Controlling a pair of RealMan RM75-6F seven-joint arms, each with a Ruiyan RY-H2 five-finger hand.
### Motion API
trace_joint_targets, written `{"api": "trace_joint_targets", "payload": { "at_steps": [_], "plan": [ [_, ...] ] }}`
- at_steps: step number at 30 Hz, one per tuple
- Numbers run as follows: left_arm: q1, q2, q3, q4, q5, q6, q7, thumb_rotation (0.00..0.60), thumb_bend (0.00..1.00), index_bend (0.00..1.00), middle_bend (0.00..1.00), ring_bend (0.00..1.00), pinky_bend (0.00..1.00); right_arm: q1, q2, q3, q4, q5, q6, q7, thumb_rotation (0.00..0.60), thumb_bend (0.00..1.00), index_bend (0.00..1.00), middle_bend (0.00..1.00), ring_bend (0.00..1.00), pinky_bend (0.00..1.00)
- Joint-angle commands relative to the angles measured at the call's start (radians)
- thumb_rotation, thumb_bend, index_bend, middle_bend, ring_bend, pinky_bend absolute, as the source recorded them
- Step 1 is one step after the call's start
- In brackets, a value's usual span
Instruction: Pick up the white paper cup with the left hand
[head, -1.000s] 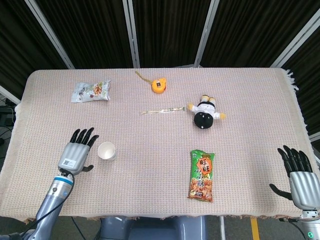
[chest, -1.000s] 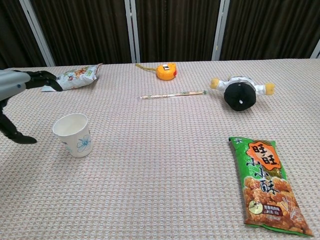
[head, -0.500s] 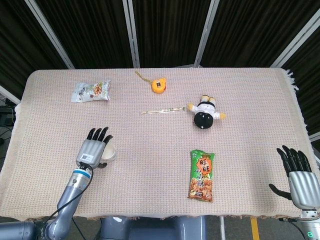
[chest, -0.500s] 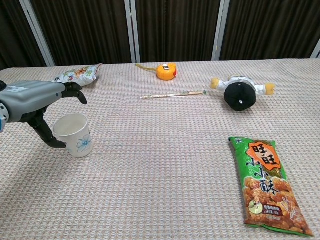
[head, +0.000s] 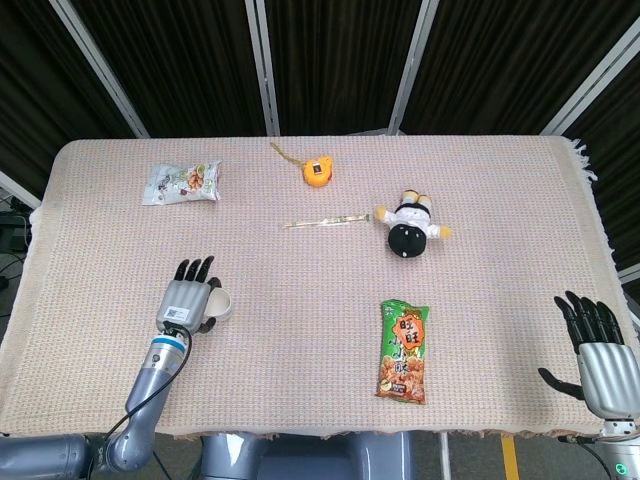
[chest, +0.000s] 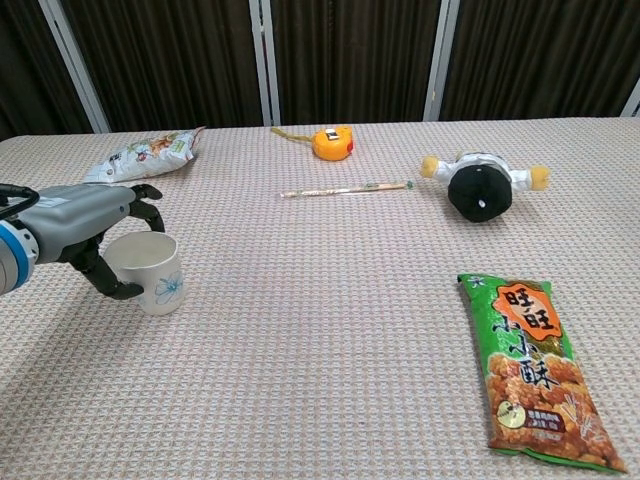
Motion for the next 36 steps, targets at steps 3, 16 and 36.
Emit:
{"api": "trace_joint_targets", "payload": {
  "at_steps": [3,16,36],
  "plan": [
    [0.014,0.003,0.002,-0.001,0.042,-0.005,-0.103,0.600,0.24,0.37,0.00,0.00,0.00,0.000,-0.004,-0.001,0.001,-0.002,0.000,-0.007,0.600,0.03,0.00,0.00,0.00,0.00],
    [0.056,-0.089,0.010,0.083,0.271,-0.032,-0.507,0.600,0.24,0.37,0.00,0.00,0.00,0.002,-0.008,-0.004,0.002,-0.005,-0.004,-0.018,0.600,0.03,0.00,0.00,0.00,0.00],
    [0.095,-0.061,0.051,0.187,0.269,-0.078,-0.554,0.600,0.24,0.34,0.00,0.00,0.00,0.000,-0.011,-0.007,0.000,-0.011,0.001,-0.026,0.600,0.03,0.00,0.00,0.00,0.00]
  ]
}}
